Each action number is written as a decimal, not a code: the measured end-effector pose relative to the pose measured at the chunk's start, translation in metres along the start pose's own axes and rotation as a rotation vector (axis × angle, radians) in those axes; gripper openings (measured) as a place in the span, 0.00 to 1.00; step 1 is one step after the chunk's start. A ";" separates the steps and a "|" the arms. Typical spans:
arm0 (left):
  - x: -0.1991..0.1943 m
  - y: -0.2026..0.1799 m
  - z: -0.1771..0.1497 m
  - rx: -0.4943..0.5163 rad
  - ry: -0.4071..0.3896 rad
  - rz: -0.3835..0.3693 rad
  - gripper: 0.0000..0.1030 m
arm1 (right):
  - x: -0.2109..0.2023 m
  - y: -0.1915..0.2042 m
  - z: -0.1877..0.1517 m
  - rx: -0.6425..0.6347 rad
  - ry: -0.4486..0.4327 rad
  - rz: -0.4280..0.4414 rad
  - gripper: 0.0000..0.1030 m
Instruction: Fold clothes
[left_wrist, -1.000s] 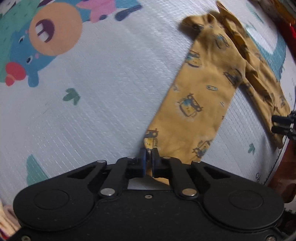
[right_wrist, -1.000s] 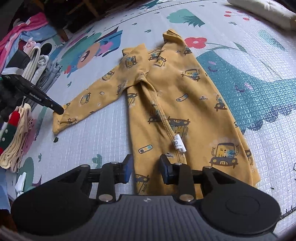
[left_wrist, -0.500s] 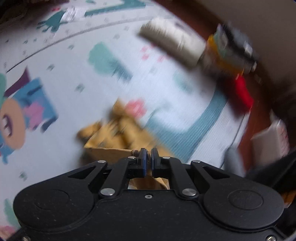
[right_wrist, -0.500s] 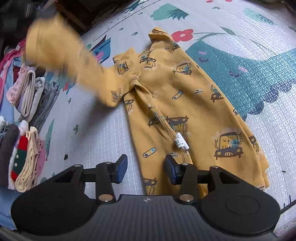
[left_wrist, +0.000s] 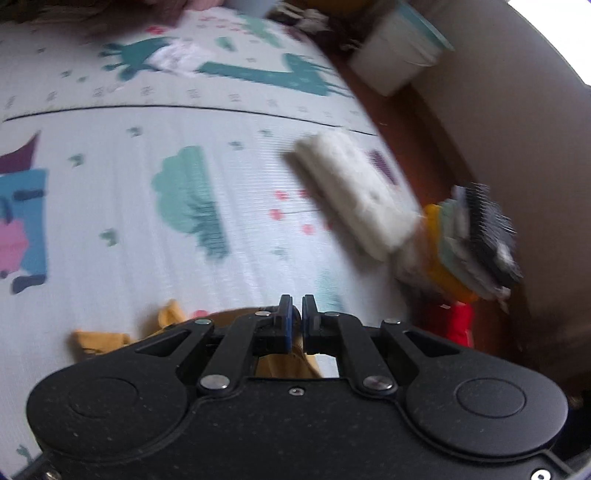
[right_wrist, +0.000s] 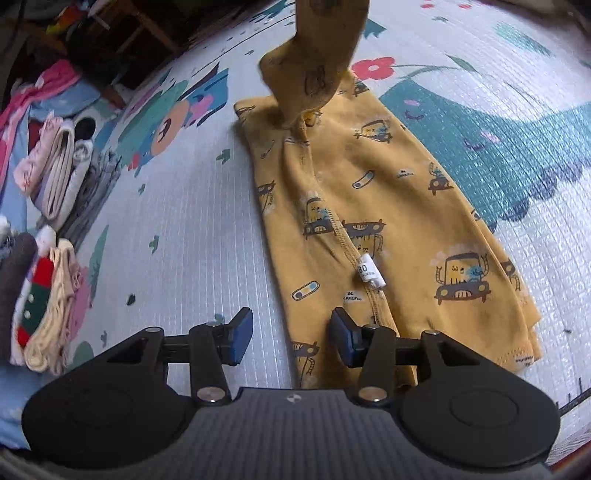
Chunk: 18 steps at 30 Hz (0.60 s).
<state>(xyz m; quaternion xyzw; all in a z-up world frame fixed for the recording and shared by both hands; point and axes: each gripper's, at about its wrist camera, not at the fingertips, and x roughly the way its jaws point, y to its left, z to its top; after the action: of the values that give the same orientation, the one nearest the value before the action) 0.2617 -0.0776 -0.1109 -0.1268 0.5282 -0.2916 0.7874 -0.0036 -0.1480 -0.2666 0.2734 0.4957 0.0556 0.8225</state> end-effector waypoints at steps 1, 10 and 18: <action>0.002 0.007 0.000 -0.021 -0.001 0.012 0.03 | -0.001 -0.002 0.001 0.021 -0.004 0.002 0.46; -0.036 0.024 -0.019 -0.158 -0.067 0.007 0.03 | -0.006 -0.017 0.016 0.298 -0.102 0.233 0.46; -0.086 0.038 -0.100 -0.342 -0.139 0.042 0.03 | -0.001 -0.087 -0.015 1.062 -0.244 0.660 0.46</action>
<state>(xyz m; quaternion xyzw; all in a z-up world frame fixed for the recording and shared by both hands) 0.1598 0.0146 -0.1060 -0.2677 0.5170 -0.1714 0.7948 -0.0326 -0.2163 -0.3153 0.7868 0.2483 0.0212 0.5647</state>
